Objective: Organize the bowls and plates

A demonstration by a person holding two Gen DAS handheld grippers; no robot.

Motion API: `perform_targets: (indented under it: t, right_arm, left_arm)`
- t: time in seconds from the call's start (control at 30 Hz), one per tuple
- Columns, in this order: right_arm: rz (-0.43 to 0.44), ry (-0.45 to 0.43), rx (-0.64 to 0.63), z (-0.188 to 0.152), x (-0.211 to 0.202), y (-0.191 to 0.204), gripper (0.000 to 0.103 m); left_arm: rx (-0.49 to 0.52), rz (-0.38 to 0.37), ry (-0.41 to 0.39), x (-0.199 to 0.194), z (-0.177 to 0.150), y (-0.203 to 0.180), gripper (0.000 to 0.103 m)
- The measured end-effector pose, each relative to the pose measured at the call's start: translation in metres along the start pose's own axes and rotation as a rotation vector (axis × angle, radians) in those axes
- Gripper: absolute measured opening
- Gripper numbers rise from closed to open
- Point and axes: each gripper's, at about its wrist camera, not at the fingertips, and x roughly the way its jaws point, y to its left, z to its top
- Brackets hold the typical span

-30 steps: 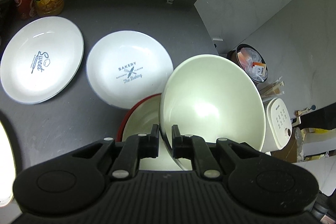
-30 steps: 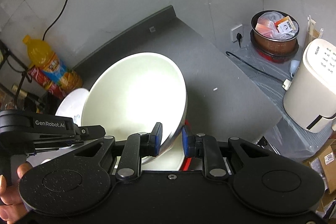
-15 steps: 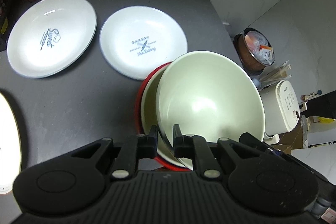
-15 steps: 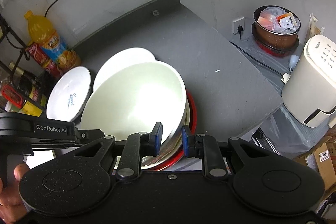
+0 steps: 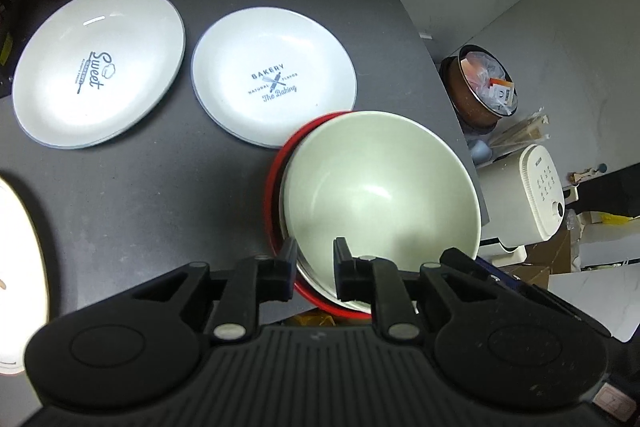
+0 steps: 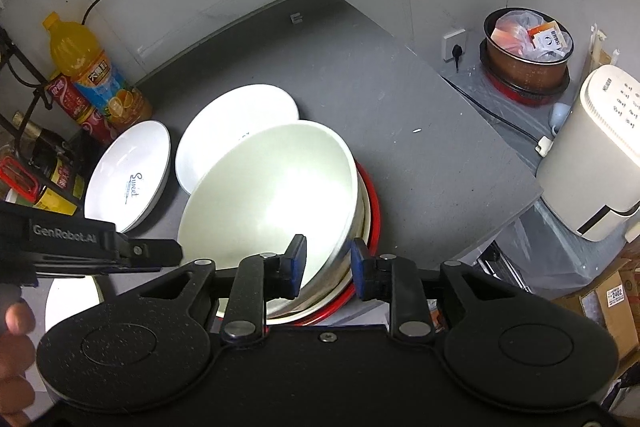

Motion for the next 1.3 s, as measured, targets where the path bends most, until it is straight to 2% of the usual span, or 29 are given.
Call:
perform_targets:
  t: [0.27,0.33,0.37,0.47,0.8,0.93,1.03,1.07,1.1,1.17,1.2,1.3]
  right_arm:
    - [-0.011,-0.032,0.003,0.002,-0.011,0.0,0.025]
    - [-0.028,-0.053,-0.009,0.0,-0.013,0.0,0.018]
    - [-0.033,-0.053,-0.009,0.0,-0.011,0.0,0.01]
    - [-0.047,-0.041,-0.004,-0.004,-0.004,-0.003,0.002]
    - [-0.065,-0.001,0.007,-0.016,-0.006,0.015,0.001]
    - [-0.046,-0.005,0.004,-0.022,-0.012,0.028,0.002]
    - [-0.025,-0.012,0.002,-0.026,-0.016,0.041,0.006]
    - [-0.017,-0.014,0.005,-0.027,-0.017,0.045,0.013]
    - [-0.007,-0.018,0.01,-0.029,-0.018,0.05,0.025]
    - [0.007,-0.027,0.006,-0.031,-0.02,0.06,0.04]
    - [0.013,-0.031,-0.002,-0.032,-0.021,0.065,0.045]
    - [0.039,-0.029,-0.028,-0.035,-0.022,0.084,0.05]
  left_arm:
    - [-0.02,0.023,-0.007,-0.007,0.004,0.016,0.017]
    - [-0.028,0.026,-0.008,-0.01,0.005,0.021,0.02]
    - [-0.03,0.025,-0.01,-0.011,0.005,0.024,0.024]
    - [-0.017,0.022,-0.03,-0.018,0.005,0.029,0.034]
    - [-0.053,0.033,-0.041,-0.033,0.0,0.063,0.038]
    - [-0.041,0.052,-0.058,-0.043,-0.006,0.077,0.045]
    - [-0.038,0.069,-0.066,-0.05,-0.012,0.089,0.05]
    - [-0.038,0.076,-0.069,-0.053,-0.014,0.093,0.052]
    - [-0.04,0.085,-0.071,-0.055,-0.016,0.098,0.054]
    - [-0.041,0.099,-0.084,-0.062,-0.02,0.107,0.063]
    - [-0.042,0.107,-0.094,-0.066,-0.022,0.113,0.065]
    - [-0.048,0.127,-0.112,-0.076,-0.028,0.128,0.073]
